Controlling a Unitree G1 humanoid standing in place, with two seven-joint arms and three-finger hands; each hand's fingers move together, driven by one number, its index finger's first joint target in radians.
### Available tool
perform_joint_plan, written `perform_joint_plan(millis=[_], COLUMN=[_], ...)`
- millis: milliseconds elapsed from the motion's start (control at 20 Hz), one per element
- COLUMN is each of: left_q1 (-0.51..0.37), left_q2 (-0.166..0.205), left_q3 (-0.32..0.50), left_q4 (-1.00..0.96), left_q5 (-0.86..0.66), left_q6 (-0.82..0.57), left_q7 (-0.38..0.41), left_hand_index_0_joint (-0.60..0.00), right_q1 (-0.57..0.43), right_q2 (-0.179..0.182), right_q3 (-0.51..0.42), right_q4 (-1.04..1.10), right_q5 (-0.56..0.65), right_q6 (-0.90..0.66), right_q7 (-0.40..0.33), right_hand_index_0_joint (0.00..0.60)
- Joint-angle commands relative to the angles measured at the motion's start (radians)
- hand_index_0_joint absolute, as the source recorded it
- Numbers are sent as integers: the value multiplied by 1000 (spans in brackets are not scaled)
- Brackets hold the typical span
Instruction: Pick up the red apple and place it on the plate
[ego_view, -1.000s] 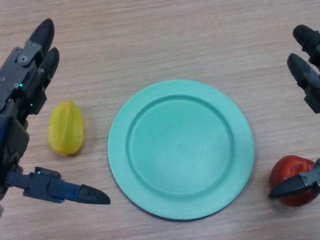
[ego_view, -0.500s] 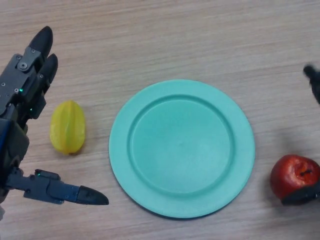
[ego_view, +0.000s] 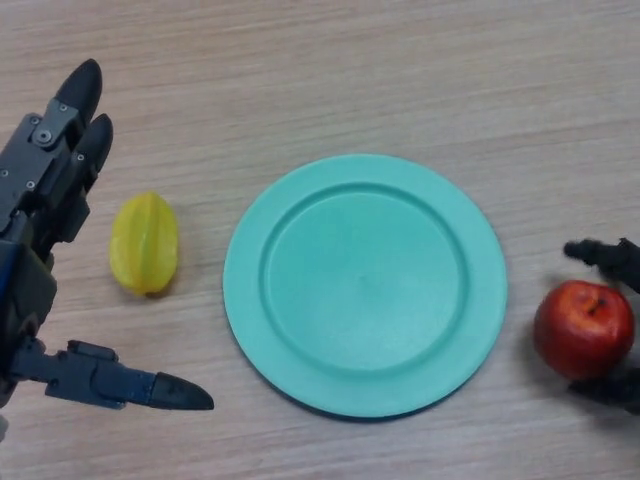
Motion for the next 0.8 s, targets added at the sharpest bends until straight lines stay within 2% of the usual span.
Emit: perform_joint_plan(millis=[50,150,200,250,350,400,450,500,550,600,700,800], left_q1=[-11,-10,-6,-6,-3,-1,-1,-2,-2,2,3,-2], left_q2=[15,12,11,11,10,9,9,10,9,6,9,10], left_q3=[82,88,88,88,92,97,100,107,108,108,116,125], left_q4=[-30,-25,-26,-27,-29,-32,-34,-35,-34,-31,-35,-34], left_q5=[-18,-21,-20,-20,-25,-33,-37,-46,-48,-47,-55,-56], left_q6=[-158,-169,-172,-172,-171,-166,-163,-160,-163,-171,-161,-162], left_q7=[13,26,30,30,27,24,23,21,20,20,16,14], left_hand_index_0_joint=[0,0,0,0,0,0,0,0,0,0,0,0], right_q1=[-13,-25,-47,-62,-113,-158,-177,-221,-238,-258,-267,-256], right_q2=[-27,6,33,38,70,97,109,129,146,168,178,180], right_q3=[-39,-22,10,29,115,185,218,297,318,377,443,475], right_q4=[-123,-252,-367,-400,-504,-536,-530,-473,-446,-399,-342,-311], right_q5=[36,124,187,187,207,182,156,46,8,-21,-44,-72], right_q6=[-31,74,182,212,331,398,402,348,330,320,305,295], right_q7=[-13,30,54,54,72,58,50,28,20,-18,-64,-75], right_hand_index_0_joint=[600,600,600,600,600,600,600,600,600,600,600,600])
